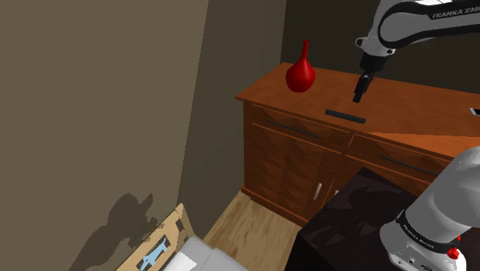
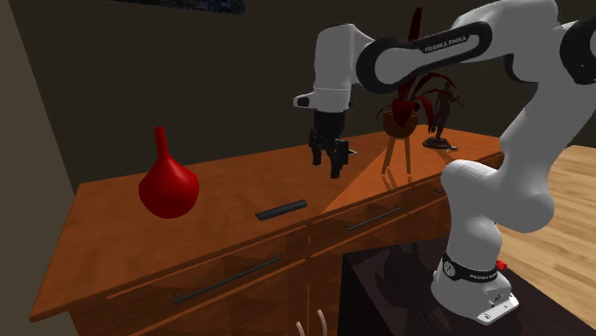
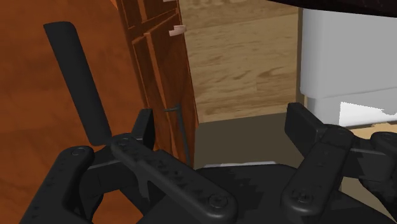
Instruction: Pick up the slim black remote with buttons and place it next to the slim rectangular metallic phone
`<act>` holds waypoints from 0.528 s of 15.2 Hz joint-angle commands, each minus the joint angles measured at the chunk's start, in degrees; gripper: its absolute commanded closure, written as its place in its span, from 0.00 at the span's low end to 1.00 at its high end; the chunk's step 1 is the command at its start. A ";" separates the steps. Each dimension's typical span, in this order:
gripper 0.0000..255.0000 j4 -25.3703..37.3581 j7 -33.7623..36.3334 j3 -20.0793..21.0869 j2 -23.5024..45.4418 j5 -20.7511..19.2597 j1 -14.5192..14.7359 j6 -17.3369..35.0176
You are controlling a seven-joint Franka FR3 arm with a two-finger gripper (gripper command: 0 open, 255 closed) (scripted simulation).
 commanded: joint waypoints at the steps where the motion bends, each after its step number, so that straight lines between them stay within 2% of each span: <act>1: 0.00 0.79 -2.73 -2.65 3.56 0.14 -0.07 2.66; 8: 0.00 5.63 -13.89 -11.67 17.19 3.95 0.20 10.07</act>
